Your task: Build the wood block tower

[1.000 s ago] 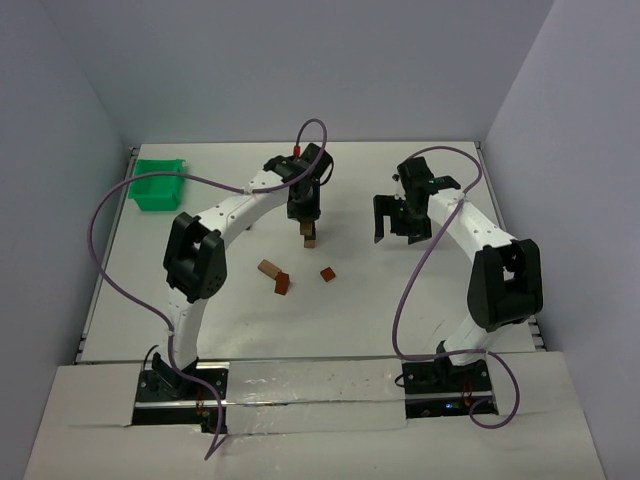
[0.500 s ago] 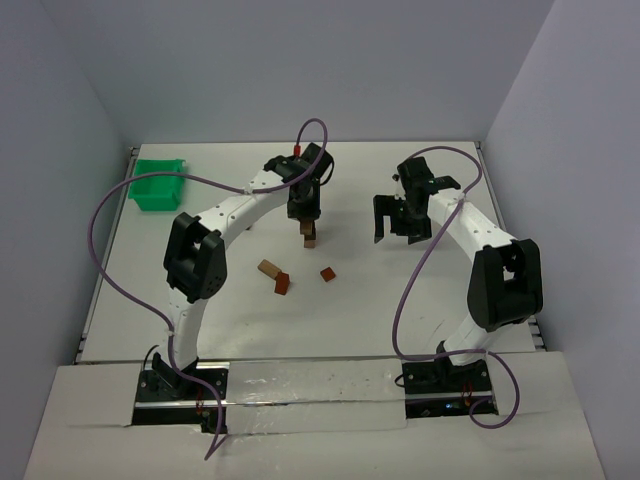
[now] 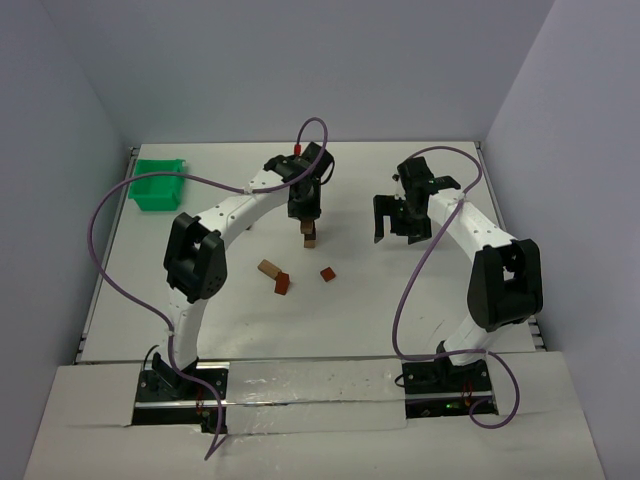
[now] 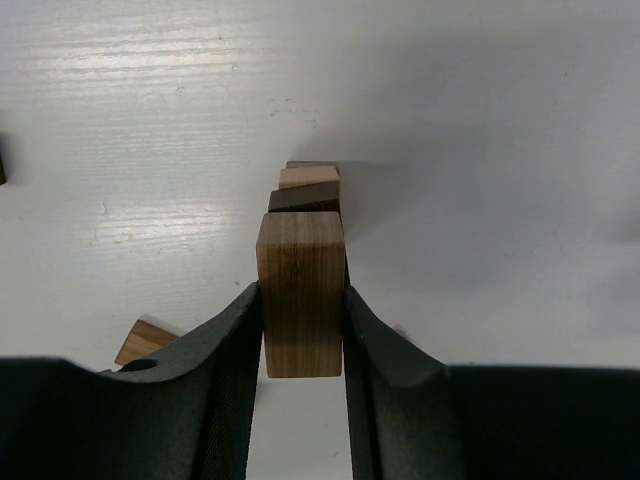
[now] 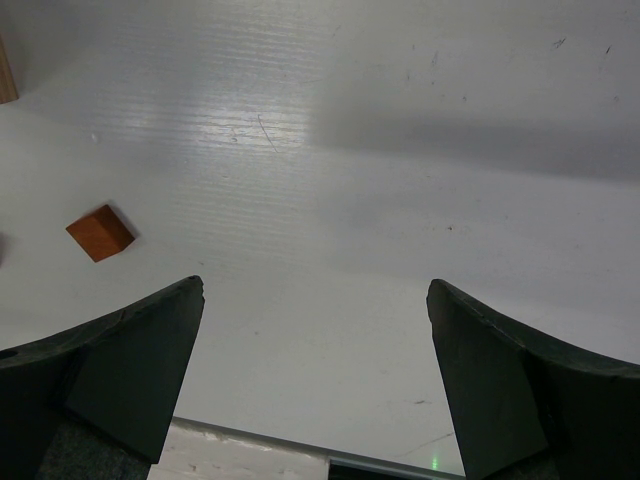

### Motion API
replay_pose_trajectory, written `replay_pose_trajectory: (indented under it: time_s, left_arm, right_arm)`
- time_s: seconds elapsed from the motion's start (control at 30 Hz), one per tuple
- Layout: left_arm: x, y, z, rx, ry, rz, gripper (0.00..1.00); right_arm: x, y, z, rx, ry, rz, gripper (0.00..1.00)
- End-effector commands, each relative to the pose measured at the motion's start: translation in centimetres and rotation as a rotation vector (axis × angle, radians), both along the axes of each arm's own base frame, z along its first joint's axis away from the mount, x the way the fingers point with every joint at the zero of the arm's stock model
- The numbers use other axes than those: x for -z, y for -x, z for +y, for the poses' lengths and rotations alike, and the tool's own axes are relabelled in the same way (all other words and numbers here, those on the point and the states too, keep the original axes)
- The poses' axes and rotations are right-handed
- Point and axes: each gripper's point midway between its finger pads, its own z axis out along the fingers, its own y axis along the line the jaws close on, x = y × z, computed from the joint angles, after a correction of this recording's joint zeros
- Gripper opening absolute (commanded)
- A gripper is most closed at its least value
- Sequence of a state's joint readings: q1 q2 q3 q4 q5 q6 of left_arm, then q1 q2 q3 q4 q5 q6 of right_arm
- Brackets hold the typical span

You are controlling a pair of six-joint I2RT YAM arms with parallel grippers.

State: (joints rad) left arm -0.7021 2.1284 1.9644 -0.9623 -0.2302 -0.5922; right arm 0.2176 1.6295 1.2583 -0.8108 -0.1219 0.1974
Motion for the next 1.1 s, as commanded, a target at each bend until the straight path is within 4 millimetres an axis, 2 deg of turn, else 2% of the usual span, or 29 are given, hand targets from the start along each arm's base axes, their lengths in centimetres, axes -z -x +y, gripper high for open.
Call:
replay_pose_trajectory:
  time_s: [0.0, 0.33, 0.7, 0.8, 0.9, 1.0, 1.07]
  left_arm:
    - [-2.4, -0.3, -1.1, 0.003, 0.053, -0.044, 0.00]
    - [-2.0, -0.3, -1.2, 0.007, 0.048, -0.035, 0.02]
    - [-1.6, -0.3, -1.6, 0.019, 0.054, -0.024, 0.14]
    - [-1.5, -0.3, -1.6, 0.024, 0.055, -0.020, 0.26]
    - [-1.4, -0.2, -1.6, 0.028, 0.052, -0.019, 0.46]
    - [-1.2, -0.2, -1.4, 0.026, 0.046, -0.019, 0.58]
    - [-1.1, -0.2, -1.3, 0.025, 0.040, -0.017, 0.73]
  right_arm:
    - [-0.5, -0.8, 0.0, 0.014, -0.006, -0.017, 1.00]
    - [-0.5, -0.7, 0.0, 0.014, -0.006, -0.016, 1.00]
    - [-0.6, -0.7, 0.0, 0.013, -0.008, -0.017, 1.00]
    - [-0.6, -0.7, 0.0, 0.014, -0.008, -0.017, 1.00]
    - [-0.6, -0.8, 0.0, 0.013, -0.009, -0.016, 1.00]
    - [-0.6, -0.8, 0.0, 0.013, -0.009, -0.015, 1.00]
    - [-0.6, -0.8, 0.0, 0.013, -0.009, -0.017, 1.00]
